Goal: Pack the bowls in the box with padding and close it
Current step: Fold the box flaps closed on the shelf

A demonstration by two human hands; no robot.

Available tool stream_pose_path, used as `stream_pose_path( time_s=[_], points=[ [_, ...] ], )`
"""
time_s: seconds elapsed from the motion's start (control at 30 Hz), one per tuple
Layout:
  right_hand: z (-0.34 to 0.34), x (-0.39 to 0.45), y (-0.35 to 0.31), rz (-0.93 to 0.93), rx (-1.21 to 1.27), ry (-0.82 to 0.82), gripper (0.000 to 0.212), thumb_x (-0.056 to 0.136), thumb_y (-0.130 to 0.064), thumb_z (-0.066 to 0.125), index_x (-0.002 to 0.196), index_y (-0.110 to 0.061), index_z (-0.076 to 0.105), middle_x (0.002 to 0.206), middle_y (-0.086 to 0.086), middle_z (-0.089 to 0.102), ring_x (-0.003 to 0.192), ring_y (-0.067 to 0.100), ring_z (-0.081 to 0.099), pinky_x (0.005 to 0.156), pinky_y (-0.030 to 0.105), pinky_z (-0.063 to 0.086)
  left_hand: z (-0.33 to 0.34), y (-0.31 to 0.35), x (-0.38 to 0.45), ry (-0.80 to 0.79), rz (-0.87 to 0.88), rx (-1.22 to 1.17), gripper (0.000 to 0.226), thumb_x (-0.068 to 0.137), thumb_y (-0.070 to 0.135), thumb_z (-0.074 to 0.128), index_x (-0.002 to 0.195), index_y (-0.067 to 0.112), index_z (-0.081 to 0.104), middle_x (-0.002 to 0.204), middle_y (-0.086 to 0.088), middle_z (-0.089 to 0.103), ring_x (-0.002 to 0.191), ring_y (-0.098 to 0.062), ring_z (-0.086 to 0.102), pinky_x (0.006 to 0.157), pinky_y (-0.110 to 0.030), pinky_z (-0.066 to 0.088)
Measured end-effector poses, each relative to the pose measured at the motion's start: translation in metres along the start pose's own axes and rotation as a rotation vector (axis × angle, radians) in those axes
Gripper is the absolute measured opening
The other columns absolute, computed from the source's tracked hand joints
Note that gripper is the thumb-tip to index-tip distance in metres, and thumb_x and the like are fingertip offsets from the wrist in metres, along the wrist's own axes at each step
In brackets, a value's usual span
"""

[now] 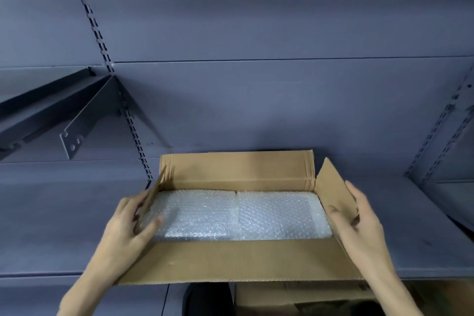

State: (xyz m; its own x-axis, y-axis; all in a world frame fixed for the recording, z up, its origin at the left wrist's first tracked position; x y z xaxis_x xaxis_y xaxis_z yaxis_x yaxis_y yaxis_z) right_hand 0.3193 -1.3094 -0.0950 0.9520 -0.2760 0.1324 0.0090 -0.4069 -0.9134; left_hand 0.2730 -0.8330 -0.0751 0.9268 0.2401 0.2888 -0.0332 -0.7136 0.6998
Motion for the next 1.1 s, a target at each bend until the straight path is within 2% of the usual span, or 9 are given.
stream_pose_path(
  time_s=[0.1, 0.17, 0.23, 0.3, 0.4, 0.53, 0.7, 0.9, 1.1],
  points=[
    [0.008, -0.001, -0.001, -0.025, -0.059, -0.063, 0.069, 0.097, -0.036, 0.064, 0.153, -0.052, 0.028, 0.141, -0.020, 0.050, 0.116, 0.013, 0.053, 0.100, 0.040, 0.046, 0.013, 0.005, -0.002, -0.096, 0.059, 0.044, 0.074, 0.082, 0.051, 0.066, 0.148, 0.024, 0.045, 0.131, 0.013, 0.046, 0.119, 0.003, 0.050, 0.099, -0.023, 0.040],
    [0.012, -0.004, -0.003, -0.056, -0.086, -0.100, 0.071, 0.097, -0.038, 0.063, 0.155, -0.052, 0.024, 0.126, -0.023, 0.051, 0.103, 0.009, 0.050, 0.098, 0.038, 0.044, 0.019, 0.005, -0.003, -0.131, 0.075, 0.041, 0.081, 0.082, 0.056, 0.063, 0.152, 0.027, 0.039, 0.137, 0.019, 0.040, 0.122, 0.017, 0.041, 0.097, -0.009, 0.036],
    [0.017, -0.006, -0.008, -0.097, -0.120, -0.133, 0.074, 0.098, -0.038, 0.063, 0.158, -0.048, 0.021, 0.137, -0.029, 0.046, 0.116, 0.002, 0.047, 0.104, 0.035, 0.041, 0.025, 0.005, -0.004, -0.156, 0.092, 0.028, 0.083, 0.083, 0.057, 0.064, 0.155, 0.027, 0.035, 0.142, 0.020, 0.036, 0.126, 0.022, 0.036, 0.096, 0.002, 0.031],
    [0.023, -0.008, -0.014, -0.153, -0.181, -0.164, 0.075, 0.100, -0.037, 0.063, 0.160, -0.043, 0.019, 0.154, -0.033, 0.028, 0.138, -0.006, 0.031, 0.114, 0.031, 0.034, 0.032, 0.004, -0.006, -0.183, 0.084, 0.040, 0.087, 0.082, 0.062, 0.061, 0.156, 0.027, 0.031, 0.149, 0.023, 0.030, 0.135, 0.015, 0.032, 0.106, -0.009, 0.031],
    [0.034, -0.011, -0.022, -0.226, -0.264, -0.223, 0.073, 0.100, -0.042, 0.059, 0.161, -0.043, 0.017, 0.155, -0.032, 0.024, 0.142, -0.007, 0.025, 0.112, 0.029, 0.033, 0.041, 0.005, -0.008, -0.199, 0.081, 0.177, 0.095, 0.083, 0.072, 0.053, 0.159, 0.022, 0.026, 0.161, 0.019, 0.022, 0.149, -0.006, 0.024, 0.120, -0.032, 0.028],
    [0.051, -0.018, -0.018, -0.247, -0.422, -0.350, 0.082, 0.092, -0.073, 0.037, 0.163, -0.042, 0.009, 0.166, -0.021, 0.013, 0.154, 0.003, 0.010, 0.121, 0.036, 0.028, 0.057, 0.009, -0.011, -0.251, 0.095, 0.424, 0.108, 0.081, 0.089, 0.014, 0.162, 0.019, 0.010, 0.169, 0.010, 0.005, 0.156, -0.009, -0.001, 0.128, -0.035, 0.005],
    [0.076, -0.026, 0.001, -0.313, -0.901, -0.392, 0.087, 0.086, -0.082, -0.012, 0.160, -0.036, -0.016, 0.171, -0.004, -0.016, 0.156, 0.013, -0.021, 0.128, 0.039, -0.009, 0.070, 0.001, -0.014, -0.261, 0.098, 0.663, 0.114, 0.074, 0.085, -0.022, 0.161, 0.015, 0.001, 0.170, 0.003, -0.004, 0.155, -0.010, -0.011, 0.127, -0.036, -0.006],
    [0.081, -0.027, 0.002, -0.332, -0.981, -0.316, 0.098, 0.085, -0.076, -0.025, 0.164, -0.030, 0.010, 0.173, 0.000, -0.003, 0.157, 0.015, -0.016, 0.125, 0.040, -0.017, 0.075, -0.003, -0.011, -0.280, 0.092, 0.691, 0.116, 0.072, 0.085, -0.024, 0.161, 0.016, 0.003, 0.169, 0.004, -0.004, 0.155, -0.010, -0.012, 0.127, -0.037, -0.006],
    [0.080, -0.028, 0.003, -0.334, -1.004, -0.289, 0.101, 0.086, -0.076, -0.027, 0.163, -0.030, 0.017, 0.173, 0.001, 0.005, 0.159, 0.017, -0.008, 0.126, 0.039, -0.016, 0.074, -0.003, -0.012, -0.271, 0.079, 0.688, 0.117, 0.073, 0.085, -0.024, 0.161, 0.015, 0.008, 0.169, 0.004, 0.000, 0.155, -0.010, -0.008, 0.127, -0.037, -0.006]
  ],
)
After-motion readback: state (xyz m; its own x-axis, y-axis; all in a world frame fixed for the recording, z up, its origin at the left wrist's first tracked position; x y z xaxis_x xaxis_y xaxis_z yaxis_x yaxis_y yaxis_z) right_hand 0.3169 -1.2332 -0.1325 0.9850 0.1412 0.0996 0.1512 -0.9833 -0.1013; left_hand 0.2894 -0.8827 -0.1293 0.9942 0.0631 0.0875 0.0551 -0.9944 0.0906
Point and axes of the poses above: each hand's wrist, its own x-axis towards the middle knuckle, its own z-axis out of the palm, y = z × x, the point moved 9 cm from there along x, towards the middle knuckle
